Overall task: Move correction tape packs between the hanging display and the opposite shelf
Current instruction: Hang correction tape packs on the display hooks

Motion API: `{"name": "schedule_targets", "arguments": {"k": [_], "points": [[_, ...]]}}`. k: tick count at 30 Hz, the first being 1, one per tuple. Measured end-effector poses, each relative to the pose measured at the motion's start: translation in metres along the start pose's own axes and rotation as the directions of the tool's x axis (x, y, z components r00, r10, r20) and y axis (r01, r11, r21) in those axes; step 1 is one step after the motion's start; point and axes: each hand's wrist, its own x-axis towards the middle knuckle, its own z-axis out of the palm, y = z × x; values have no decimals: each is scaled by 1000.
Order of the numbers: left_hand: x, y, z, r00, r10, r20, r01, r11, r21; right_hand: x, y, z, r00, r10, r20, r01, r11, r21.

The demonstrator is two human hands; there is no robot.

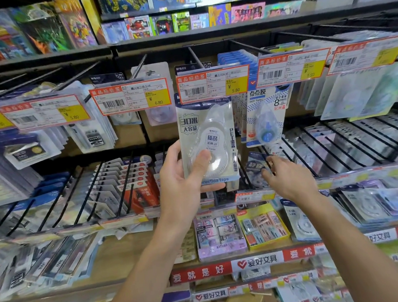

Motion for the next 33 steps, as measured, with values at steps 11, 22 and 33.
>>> {"name": "schedule_targets", "arguments": {"k": [11,22,33], "points": [[11,-7,11,999,-19,-27,18,999,-40,1,2,3,1000,3,11,-3,1000,3],[46,-42,18,955,66,-289,-81,996,-41,1,2,3,1000,2,-8,-2,1000,-10],[94,-72,17,978,-4,-209,-9,998,-61,2,3,5,1000,1,-14,-1,1000,-9]]}}
